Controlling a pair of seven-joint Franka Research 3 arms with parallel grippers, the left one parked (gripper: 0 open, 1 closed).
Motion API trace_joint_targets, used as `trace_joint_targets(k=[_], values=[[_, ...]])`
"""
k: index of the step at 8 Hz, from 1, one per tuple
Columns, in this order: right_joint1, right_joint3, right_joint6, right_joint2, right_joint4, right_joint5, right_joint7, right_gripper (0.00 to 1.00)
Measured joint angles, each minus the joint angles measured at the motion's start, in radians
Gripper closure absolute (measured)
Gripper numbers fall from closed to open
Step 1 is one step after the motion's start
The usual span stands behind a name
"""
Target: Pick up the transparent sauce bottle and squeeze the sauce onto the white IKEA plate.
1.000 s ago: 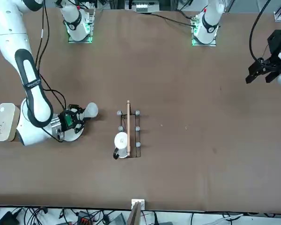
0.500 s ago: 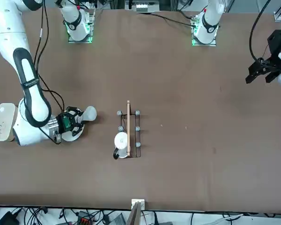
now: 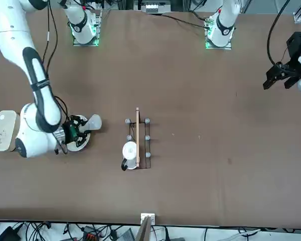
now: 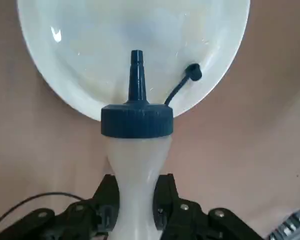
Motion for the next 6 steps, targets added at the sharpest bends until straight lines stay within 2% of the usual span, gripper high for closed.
trace_joint_targets(k=[2, 6], values=[[0.059, 0.001, -0.009, -0.008, 0.011, -0.087, 0.062, 0.63], [0.188, 0.005, -0.081, -0.073, 0.014, -0.42, 0.214, 0.63]])
